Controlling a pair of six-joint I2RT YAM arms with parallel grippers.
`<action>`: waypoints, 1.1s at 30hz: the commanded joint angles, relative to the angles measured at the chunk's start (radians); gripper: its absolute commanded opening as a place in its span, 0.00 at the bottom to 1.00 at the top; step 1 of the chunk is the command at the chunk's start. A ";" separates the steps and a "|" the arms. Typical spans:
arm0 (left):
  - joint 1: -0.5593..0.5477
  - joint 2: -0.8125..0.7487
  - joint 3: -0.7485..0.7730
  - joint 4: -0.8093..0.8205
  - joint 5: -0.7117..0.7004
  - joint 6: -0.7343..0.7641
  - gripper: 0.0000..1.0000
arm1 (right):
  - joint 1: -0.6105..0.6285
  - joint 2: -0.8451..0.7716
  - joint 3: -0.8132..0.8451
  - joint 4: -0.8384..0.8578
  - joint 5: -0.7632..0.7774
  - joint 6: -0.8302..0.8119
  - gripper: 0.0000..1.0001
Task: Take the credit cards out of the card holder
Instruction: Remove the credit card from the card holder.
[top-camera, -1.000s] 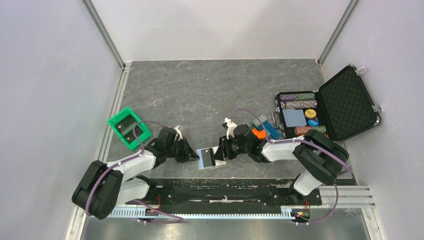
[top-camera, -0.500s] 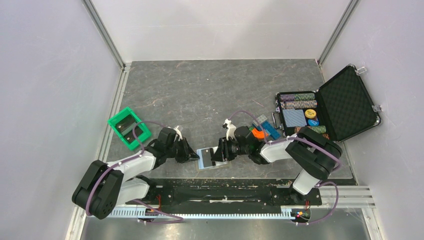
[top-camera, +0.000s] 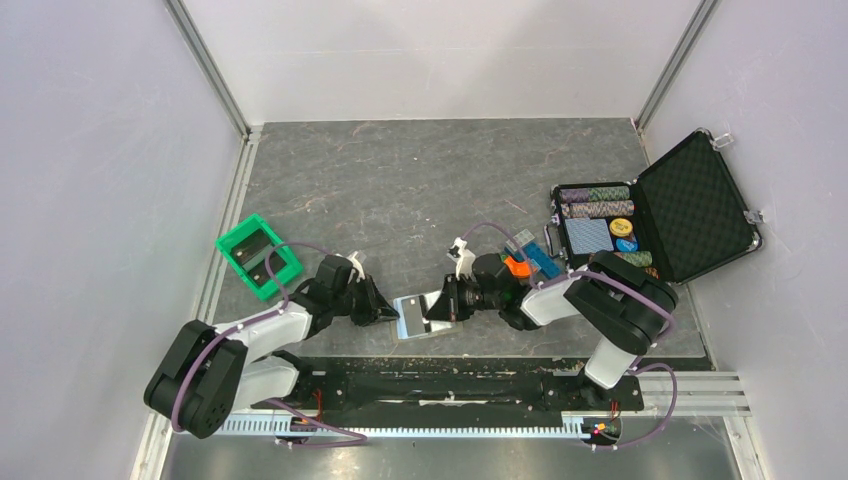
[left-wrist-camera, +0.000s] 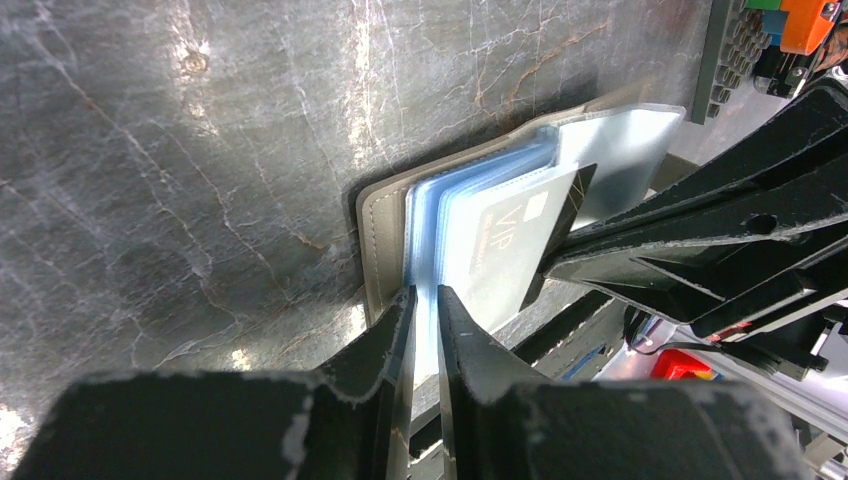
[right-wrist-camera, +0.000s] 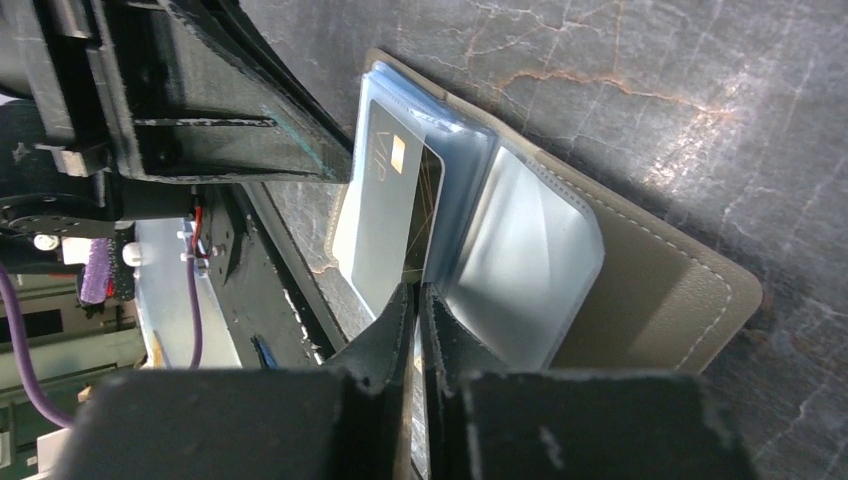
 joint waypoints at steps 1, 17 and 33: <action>-0.004 0.020 -0.012 0.006 -0.027 -0.028 0.20 | -0.011 -0.010 -0.030 0.115 -0.027 0.018 0.00; -0.004 0.043 -0.003 0.008 -0.031 -0.025 0.22 | -0.111 -0.174 -0.052 -0.148 -0.008 -0.093 0.00; -0.004 -0.103 0.096 -0.139 0.032 -0.032 0.38 | -0.190 -0.388 0.038 -0.477 -0.061 -0.314 0.00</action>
